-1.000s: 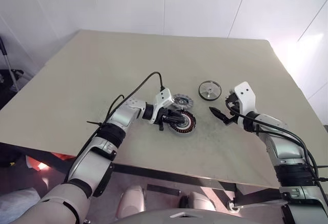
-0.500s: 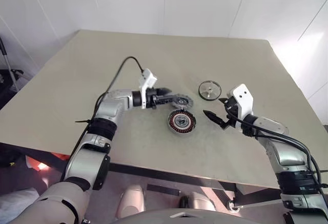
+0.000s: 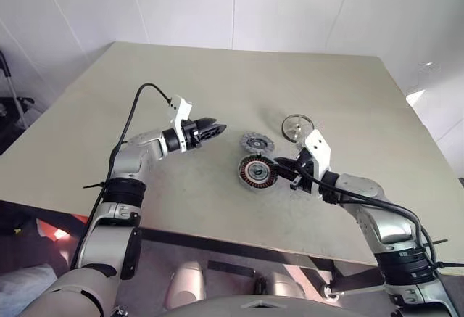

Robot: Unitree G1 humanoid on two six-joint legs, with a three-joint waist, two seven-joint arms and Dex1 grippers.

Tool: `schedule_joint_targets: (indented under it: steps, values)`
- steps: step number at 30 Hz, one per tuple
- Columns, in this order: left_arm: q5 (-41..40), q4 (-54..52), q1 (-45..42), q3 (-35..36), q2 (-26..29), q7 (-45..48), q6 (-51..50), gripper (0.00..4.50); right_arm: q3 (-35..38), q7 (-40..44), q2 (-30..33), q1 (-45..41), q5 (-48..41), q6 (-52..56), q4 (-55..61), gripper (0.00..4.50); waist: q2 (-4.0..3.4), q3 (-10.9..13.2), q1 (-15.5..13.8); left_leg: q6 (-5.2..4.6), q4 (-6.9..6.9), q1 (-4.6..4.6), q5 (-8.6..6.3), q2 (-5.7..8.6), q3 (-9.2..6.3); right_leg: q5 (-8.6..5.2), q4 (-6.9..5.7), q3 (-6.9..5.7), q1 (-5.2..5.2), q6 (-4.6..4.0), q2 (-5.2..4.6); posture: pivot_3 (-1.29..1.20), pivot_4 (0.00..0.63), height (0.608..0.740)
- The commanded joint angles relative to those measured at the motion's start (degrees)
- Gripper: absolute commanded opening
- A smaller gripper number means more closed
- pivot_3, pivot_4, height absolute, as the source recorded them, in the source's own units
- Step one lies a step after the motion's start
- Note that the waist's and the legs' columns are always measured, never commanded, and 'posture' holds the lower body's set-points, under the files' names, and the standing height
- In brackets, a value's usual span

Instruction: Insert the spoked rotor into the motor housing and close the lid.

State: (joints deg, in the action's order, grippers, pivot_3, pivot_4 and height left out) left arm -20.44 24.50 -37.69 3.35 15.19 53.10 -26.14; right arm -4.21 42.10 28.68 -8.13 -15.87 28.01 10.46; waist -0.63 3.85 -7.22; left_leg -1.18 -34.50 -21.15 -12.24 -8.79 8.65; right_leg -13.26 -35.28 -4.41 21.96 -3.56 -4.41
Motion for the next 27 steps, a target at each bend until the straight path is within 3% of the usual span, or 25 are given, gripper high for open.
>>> schedule_joint_targets:
  steps: [1,13,27]
  values:
    - [-1.4,-2.8,-0.1,0.8,0.5,-0.8,-0.2,2.64,-0.7,0.5,-0.1,-1.2,-0.7,-0.1,3.7,0.04,0.0,0.0,0.1,0.0,0.0,0.0,0.0,0.0,0.0,0.0,0.0,0.0,0.0,0.0,0.0,0.0,0.0,0.74]
    - [-0.9,-1.9,1.3,-0.2,0.8,-1.8,0.1,2.64,-4.0,2.3,-0.4,-1.2,-0.5,0.7,4.4,0.04,0.0,0.0,0.1,0.1,0.01,0.02,-0.04,-0.01,0.0,0.0,0.0,0.0,-0.01,0.01,0.01,0.0,0.0,0.74]
    - [-0.6,-2.6,2.5,-0.9,1.1,-3.0,0.1,2.64,-6.3,1.7,-3.6,-7.0,3.1,-2.3,-5.0,0.04,0.0,0.0,0.2,0.28,0.01,0.01,0.08,-0.01,-0.01,0.0,-0.01,0.0,0.0,0.0,0.01,0.0,0.0,0.74]
